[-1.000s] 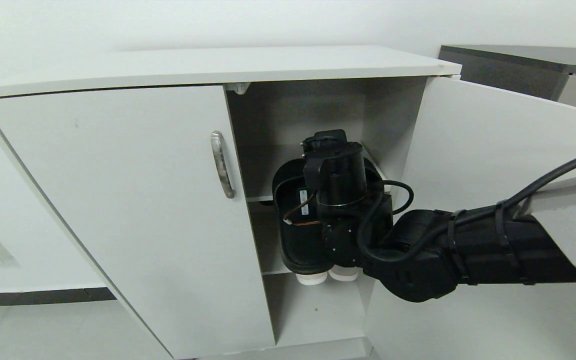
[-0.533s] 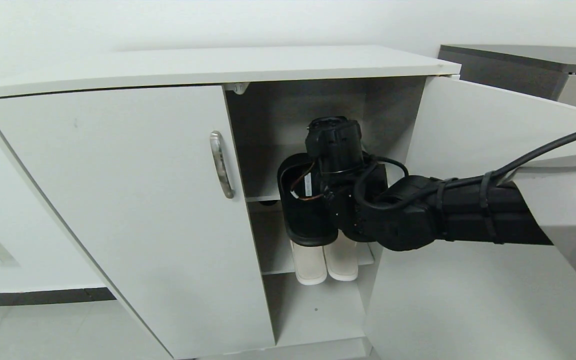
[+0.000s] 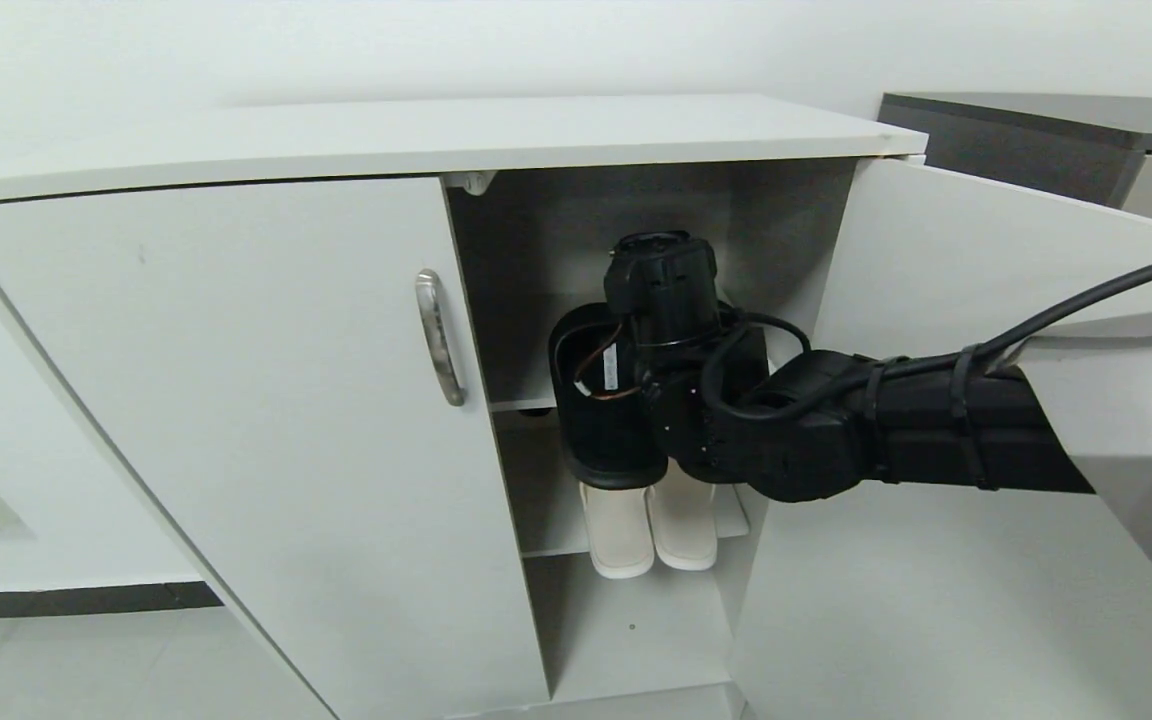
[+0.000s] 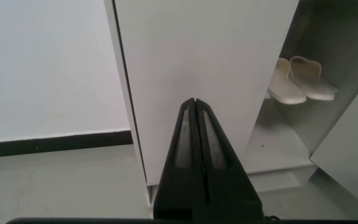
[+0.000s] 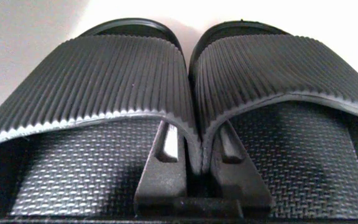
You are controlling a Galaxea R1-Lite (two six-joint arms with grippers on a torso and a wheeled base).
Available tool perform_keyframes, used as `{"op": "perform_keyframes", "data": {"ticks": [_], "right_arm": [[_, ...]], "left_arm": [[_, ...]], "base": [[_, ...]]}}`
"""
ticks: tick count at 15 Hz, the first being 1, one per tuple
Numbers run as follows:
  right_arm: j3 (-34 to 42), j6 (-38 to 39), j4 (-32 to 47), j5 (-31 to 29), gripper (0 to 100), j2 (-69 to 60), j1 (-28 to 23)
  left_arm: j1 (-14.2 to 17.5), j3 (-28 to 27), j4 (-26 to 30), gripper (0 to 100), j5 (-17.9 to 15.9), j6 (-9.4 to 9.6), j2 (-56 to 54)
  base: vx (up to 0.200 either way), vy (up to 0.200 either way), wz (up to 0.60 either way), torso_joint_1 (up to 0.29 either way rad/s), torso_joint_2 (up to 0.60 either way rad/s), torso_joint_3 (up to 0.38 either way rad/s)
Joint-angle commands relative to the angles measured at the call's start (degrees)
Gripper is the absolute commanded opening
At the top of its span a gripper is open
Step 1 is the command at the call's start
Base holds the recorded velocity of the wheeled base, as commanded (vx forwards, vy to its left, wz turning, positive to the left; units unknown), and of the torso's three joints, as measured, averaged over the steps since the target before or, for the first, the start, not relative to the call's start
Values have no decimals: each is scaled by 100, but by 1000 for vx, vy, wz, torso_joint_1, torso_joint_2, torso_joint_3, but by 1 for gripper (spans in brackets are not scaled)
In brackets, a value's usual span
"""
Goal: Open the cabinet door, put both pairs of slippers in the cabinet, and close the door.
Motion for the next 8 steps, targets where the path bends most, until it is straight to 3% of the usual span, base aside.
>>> {"op": "perform_keyframes", "data": {"ticks": [1,8], "right_arm": [[9,-1,-1,-11,0,-31,-2],[149,-18,-10,-11,0,-154,59]], "left_arm": [[4,0,1,0,4,-2,7],[4,0,1,0,4,-11,7]], "base": [[200,0,0,2,2,-2],[0,0,0,0,0,0]]}}
